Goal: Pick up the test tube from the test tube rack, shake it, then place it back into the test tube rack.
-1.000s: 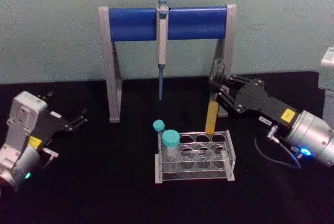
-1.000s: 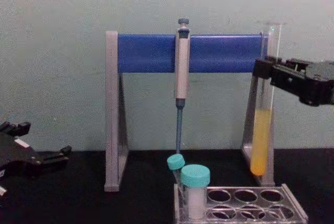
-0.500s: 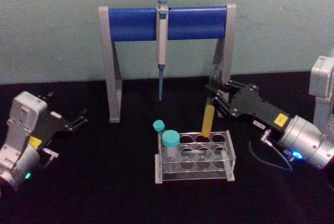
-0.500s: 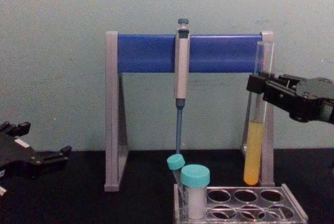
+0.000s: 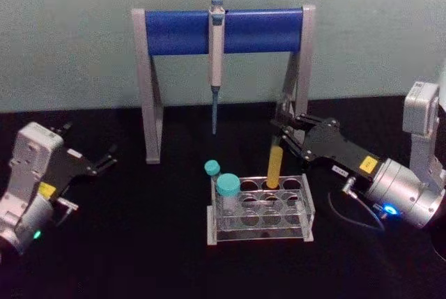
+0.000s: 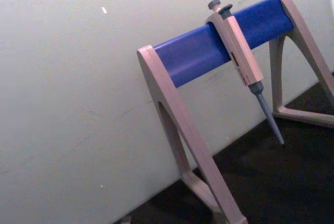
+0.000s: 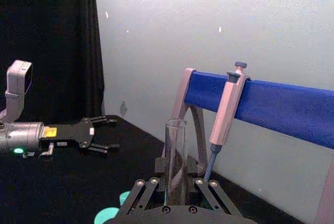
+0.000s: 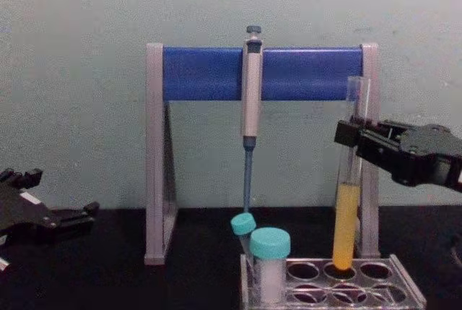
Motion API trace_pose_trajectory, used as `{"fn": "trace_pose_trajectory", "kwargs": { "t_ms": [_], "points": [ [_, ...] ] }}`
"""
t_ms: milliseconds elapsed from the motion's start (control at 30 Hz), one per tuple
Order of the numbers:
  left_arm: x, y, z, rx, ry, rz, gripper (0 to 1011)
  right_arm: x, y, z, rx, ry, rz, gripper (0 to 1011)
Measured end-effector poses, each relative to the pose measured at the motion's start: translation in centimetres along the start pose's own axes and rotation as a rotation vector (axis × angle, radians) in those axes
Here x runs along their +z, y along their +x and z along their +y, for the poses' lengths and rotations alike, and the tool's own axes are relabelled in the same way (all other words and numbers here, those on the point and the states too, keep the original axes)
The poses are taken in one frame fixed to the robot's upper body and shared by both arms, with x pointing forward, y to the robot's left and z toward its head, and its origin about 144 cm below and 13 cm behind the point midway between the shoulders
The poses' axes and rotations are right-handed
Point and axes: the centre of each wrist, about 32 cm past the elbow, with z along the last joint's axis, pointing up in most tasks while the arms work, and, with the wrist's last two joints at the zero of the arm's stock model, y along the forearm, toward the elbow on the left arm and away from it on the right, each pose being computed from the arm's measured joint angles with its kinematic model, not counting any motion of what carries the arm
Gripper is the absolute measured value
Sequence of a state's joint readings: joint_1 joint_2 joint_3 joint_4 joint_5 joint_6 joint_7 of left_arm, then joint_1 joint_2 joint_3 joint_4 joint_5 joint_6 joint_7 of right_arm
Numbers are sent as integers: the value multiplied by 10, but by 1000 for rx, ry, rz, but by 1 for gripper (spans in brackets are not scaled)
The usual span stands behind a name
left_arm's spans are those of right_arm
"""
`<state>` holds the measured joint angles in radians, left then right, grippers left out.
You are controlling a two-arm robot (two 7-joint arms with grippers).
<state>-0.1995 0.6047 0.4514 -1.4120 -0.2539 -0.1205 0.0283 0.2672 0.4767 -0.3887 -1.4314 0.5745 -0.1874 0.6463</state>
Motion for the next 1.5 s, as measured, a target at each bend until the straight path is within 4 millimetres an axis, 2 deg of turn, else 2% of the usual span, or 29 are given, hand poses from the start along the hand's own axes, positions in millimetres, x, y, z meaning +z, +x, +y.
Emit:
{"fn": "trace_pose_trajectory", "kwargs": {
  "t_ms": [1500],
  "points": [
    [0,0,0,0,0,0,1001,-15,4,9,9,-113,10,229]
  ]
}}
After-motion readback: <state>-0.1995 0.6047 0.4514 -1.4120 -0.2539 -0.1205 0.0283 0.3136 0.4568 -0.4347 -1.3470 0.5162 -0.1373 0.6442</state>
